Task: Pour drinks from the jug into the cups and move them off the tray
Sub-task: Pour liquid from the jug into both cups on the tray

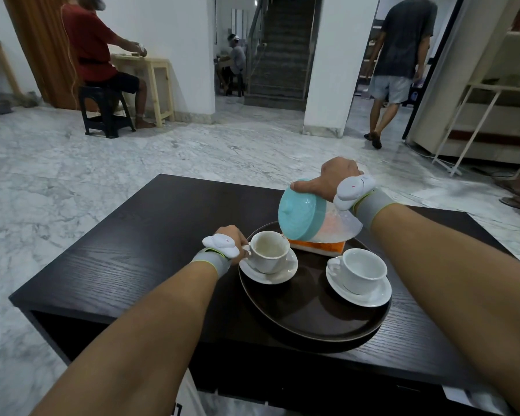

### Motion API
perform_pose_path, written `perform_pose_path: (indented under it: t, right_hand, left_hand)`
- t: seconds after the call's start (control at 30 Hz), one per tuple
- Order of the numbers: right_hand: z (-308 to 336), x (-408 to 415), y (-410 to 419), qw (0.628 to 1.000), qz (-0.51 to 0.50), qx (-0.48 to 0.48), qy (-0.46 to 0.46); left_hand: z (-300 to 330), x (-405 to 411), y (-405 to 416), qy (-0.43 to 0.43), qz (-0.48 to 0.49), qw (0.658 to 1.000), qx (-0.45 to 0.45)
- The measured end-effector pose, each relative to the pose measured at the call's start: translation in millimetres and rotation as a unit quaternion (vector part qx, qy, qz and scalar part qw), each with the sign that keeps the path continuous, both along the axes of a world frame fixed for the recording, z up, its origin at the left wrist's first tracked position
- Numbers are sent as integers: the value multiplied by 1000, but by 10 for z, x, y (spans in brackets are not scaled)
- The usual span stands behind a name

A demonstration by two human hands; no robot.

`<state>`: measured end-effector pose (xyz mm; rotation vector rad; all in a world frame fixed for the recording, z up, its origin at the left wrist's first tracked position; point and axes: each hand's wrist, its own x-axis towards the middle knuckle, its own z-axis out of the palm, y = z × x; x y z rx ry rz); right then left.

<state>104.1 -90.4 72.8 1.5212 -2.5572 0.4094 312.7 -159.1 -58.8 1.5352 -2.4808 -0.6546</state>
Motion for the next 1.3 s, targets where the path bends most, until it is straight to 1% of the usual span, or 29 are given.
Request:
perform_pose_path:
  t: [0.4, 1.3]
  right_hand:
    - [-10, -8, -19, 1000, 4, -4, -6]
    - [11, 72, -50, 1000, 0, 8, 25]
  left_hand:
    - [11, 6, 5, -1, -8, 1000, 1]
    - [48, 15, 48, 9, 3, 1000, 8]
